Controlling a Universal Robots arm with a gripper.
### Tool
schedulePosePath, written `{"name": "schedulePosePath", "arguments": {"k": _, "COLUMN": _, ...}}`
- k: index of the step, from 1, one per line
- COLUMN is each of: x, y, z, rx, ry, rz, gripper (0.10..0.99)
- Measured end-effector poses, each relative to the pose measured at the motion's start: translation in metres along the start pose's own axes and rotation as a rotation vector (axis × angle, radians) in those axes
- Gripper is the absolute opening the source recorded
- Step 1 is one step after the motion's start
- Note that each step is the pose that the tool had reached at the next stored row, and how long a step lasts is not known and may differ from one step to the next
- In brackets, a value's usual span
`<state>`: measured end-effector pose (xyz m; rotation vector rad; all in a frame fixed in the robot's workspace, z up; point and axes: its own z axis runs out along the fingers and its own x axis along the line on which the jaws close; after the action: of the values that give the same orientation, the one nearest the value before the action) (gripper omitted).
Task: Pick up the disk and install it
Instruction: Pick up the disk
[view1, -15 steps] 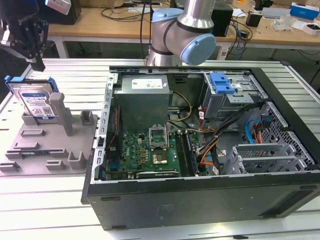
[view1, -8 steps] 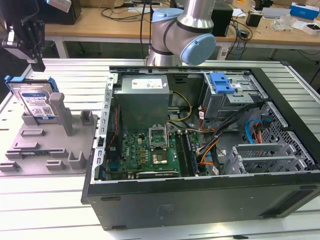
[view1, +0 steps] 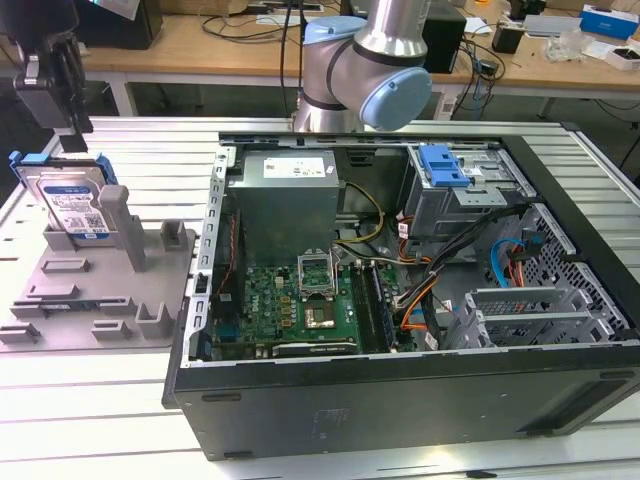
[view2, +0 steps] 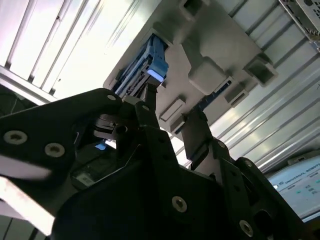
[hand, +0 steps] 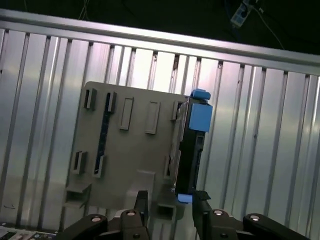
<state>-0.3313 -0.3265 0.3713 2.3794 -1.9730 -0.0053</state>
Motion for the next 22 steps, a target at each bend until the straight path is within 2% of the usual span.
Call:
{"name": "schedulePosePath", "arguments": {"k": 2, "x": -0.0002, "y": 0.0, "z": 0.0004, "rx": 0.001, "ry": 0.0015, "rz": -0.039, "gripper": 0.482}}
{"name": "schedulePosePath", "arguments": {"k": 5, "x": -0.0002, "y": 0.0, "z": 0.0004, "rx": 0.001, "ry": 0.0021, "rz": -0.041, "gripper": 0.482}}
{"name": "schedulePosePath", "arguments": {"k": 10, "x": -0.0004, "y": -0.0001, "z": 0.0014, "rx": -0.002, "ry": -0.0015, "rz": 0.057, "gripper": 0.482}}
{"name": "schedulePosePath", "arguments": {"k": 13, "x": -0.0069, "y": -0.0012, "z": 0.0015, "rx": -0.002, "ry": -0.0018, "rz": 0.069, "gripper": 0.482}}
{"name": "schedulePosePath", "arguments": {"k": 14, "x": -0.0123, "y": 0.0002, "z": 0.0021, "rx": 0.0, "ry": -0.0016, "rz": 0.069, "gripper": 0.482}}
{"name": "schedulePosePath", "arguments": {"k": 16, "x": -0.0232, "y": 0.0091, "z": 0.0039, "rx": 0.001, "ry": -0.0014, "rz": 0.069, "gripper": 0.482}}
{"name": "schedulePosePath", "arguments": {"k": 18, "x": -0.027, "y": 0.0173, "z": 0.0053, "rx": 0.001, "ry": -0.0014, "rz": 0.069, "gripper": 0.482}}
{"name": "schedulePosePath", "arguments": {"k": 19, "x": -0.0287, "y": 0.0243, "z": 0.0066, "rx": 0.001, "ry": -0.0014, "rz": 0.069, "gripper": 0.482}}
{"name": "schedulePosePath", "arguments": {"k": 20, "x": -0.031, "y": 0.0345, "z": 0.009, "rx": 0.001, "ry": -0.0014, "rz": 0.069, "gripper": 0.482}}
{"name": "schedulePosePath", "arguments": {"k": 22, "x": -0.0329, "y": 0.0436, "z": 0.0112, "rx": 0.001, "ry": -0.0013, "rz": 0.069, "gripper": 0.482}}
